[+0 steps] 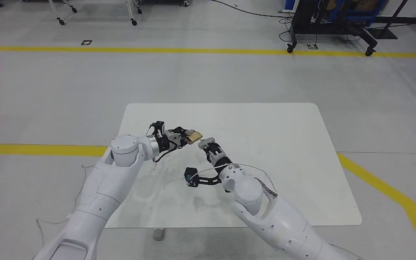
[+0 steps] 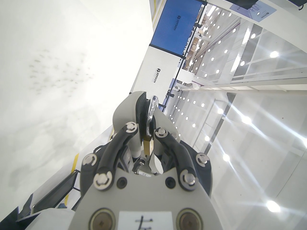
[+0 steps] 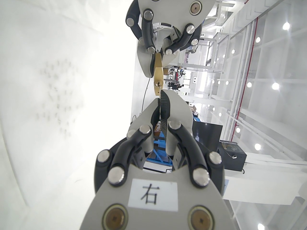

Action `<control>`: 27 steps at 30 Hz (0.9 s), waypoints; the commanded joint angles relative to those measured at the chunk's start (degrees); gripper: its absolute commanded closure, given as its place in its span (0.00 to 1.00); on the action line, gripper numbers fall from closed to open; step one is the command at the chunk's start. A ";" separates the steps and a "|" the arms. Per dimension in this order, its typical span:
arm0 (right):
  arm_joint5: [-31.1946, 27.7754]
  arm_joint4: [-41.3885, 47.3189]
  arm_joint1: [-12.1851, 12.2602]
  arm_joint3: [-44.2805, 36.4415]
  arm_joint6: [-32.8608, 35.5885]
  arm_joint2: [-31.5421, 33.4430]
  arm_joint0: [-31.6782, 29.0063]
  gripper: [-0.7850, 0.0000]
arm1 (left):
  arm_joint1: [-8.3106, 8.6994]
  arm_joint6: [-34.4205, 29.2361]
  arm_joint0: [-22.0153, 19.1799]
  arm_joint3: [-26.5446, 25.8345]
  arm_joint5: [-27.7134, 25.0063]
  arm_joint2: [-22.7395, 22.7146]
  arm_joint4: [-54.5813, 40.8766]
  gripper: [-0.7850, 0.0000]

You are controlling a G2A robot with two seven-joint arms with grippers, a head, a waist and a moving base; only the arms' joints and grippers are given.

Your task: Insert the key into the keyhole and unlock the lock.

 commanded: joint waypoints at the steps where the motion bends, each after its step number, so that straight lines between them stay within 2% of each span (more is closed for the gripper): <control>1: 0.00 0.02 -0.15 0.18 -0.01 0.11 0.07 1.00 | -0.01 -0.17 0.04 -0.06 0.04 -0.01 0.03 1.00; 27: -0.28 0.53 -2.42 2.40 -0.23 0.33 1.21 1.00 | -0.13 -2.40 -0.07 0.18 0.47 -0.09 0.35 1.00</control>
